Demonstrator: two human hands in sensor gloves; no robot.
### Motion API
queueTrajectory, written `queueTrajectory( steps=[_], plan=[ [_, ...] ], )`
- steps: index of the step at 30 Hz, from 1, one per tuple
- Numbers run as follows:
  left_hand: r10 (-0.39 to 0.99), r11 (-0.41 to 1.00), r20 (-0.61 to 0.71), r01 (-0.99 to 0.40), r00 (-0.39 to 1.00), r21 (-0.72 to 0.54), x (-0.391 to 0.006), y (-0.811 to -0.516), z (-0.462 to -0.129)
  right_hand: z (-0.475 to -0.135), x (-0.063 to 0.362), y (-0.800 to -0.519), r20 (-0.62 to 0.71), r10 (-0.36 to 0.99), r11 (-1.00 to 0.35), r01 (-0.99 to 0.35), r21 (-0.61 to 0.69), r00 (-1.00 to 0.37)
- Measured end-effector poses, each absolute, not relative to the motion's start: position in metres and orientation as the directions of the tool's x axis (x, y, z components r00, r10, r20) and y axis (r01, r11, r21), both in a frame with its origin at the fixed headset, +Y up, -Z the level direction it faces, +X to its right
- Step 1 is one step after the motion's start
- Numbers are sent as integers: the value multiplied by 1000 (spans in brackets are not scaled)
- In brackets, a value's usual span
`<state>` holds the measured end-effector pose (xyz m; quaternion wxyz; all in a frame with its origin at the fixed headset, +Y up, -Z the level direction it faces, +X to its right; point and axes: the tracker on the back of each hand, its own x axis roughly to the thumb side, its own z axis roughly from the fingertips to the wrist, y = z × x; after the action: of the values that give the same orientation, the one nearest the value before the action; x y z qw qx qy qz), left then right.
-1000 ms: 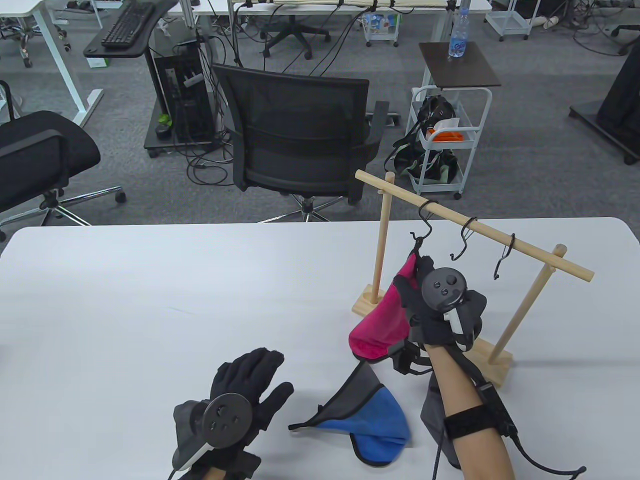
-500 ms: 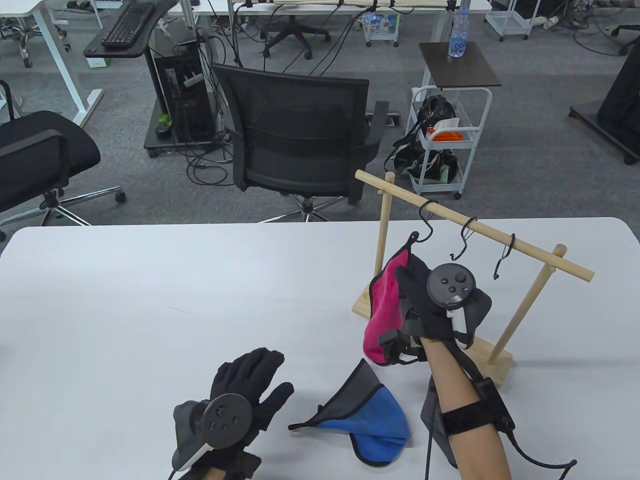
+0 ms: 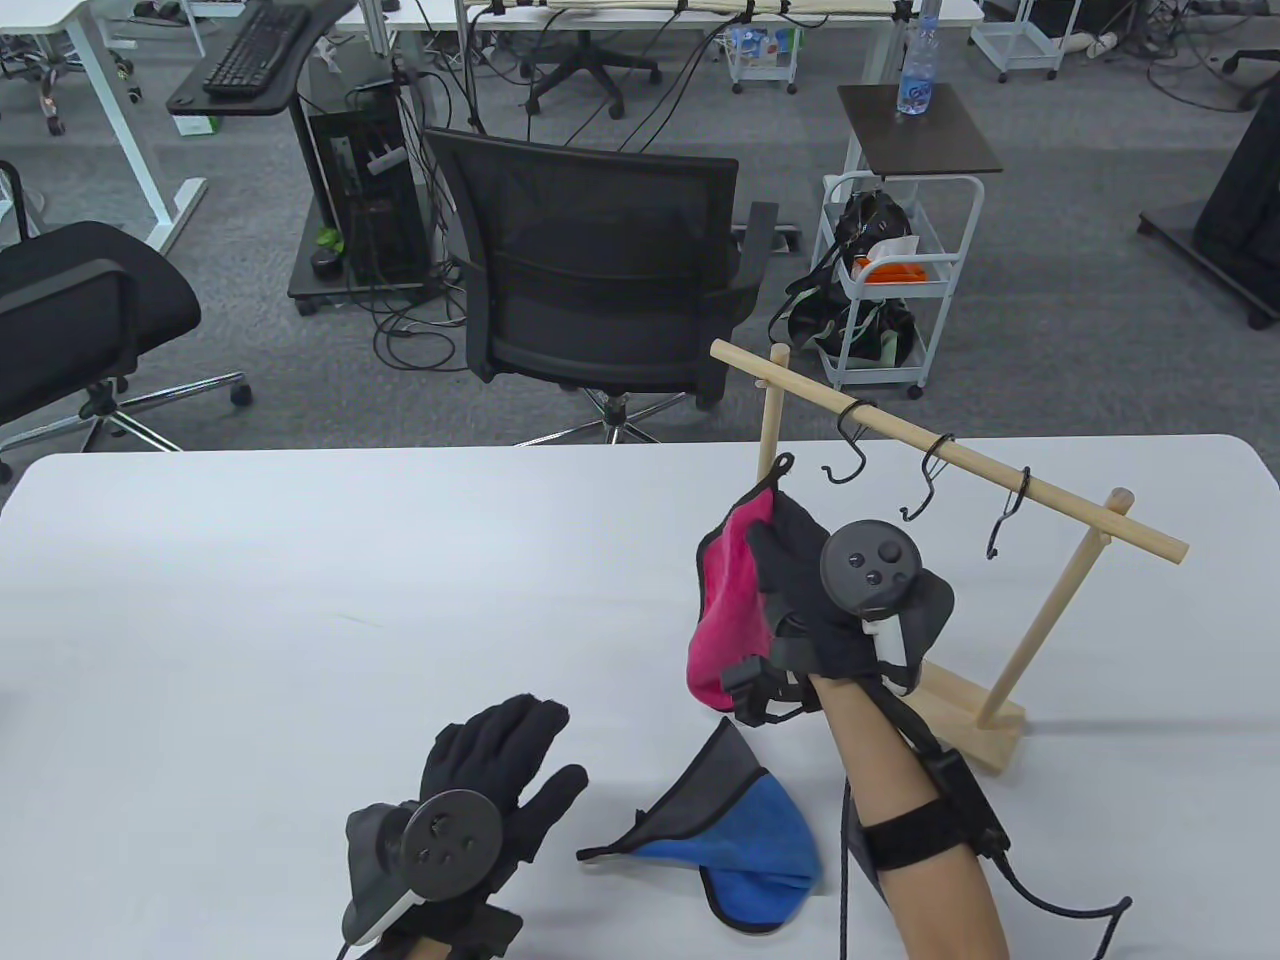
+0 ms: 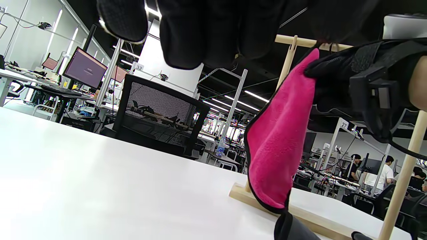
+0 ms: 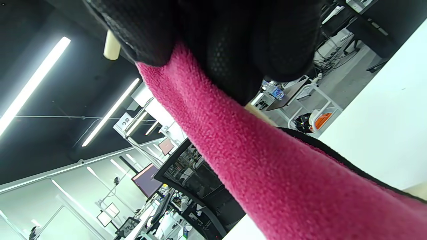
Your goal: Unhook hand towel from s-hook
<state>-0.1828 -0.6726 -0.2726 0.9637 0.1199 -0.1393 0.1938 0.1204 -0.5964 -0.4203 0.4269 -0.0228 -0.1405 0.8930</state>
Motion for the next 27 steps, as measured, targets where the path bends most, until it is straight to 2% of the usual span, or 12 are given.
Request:
queueTrajectory(
  steps=[8, 18, 27],
  plan=[
    [346, 892, 313, -413, 885, 183, -185, -673, -272, -425, 90, -599, 121, 762, -607, -766, -213, -637],
    [352, 889, 308, -419, 884, 186, -187, -672, -272, -437, 55, -626, 127, 724, -668, -735, -122, -679],
    [356, 889, 302, -420, 884, 180, -188, -672, -273, -448, 40, -655, 110, 607, -790, -612, -18, -787]
  ],
)
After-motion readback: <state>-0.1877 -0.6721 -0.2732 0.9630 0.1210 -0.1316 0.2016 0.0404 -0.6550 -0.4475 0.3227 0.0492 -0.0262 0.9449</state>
